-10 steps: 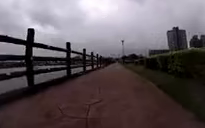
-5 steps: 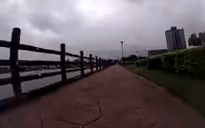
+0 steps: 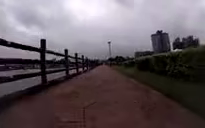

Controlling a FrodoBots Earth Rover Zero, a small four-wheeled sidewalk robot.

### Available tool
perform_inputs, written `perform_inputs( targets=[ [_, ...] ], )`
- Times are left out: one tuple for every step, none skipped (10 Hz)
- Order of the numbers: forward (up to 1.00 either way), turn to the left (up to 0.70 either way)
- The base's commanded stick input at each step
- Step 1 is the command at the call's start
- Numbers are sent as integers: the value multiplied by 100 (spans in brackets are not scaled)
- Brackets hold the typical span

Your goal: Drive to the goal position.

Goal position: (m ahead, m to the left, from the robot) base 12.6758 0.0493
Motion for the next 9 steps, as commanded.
perform_inputs(
  targets=[
    [100, 0],
    [100, 0],
    [100, 0],
    [100, 0],
    [100, 0],
    [100, 0],
    [100, 0],
    [100, 0],
    [100, 0]
  ],
)
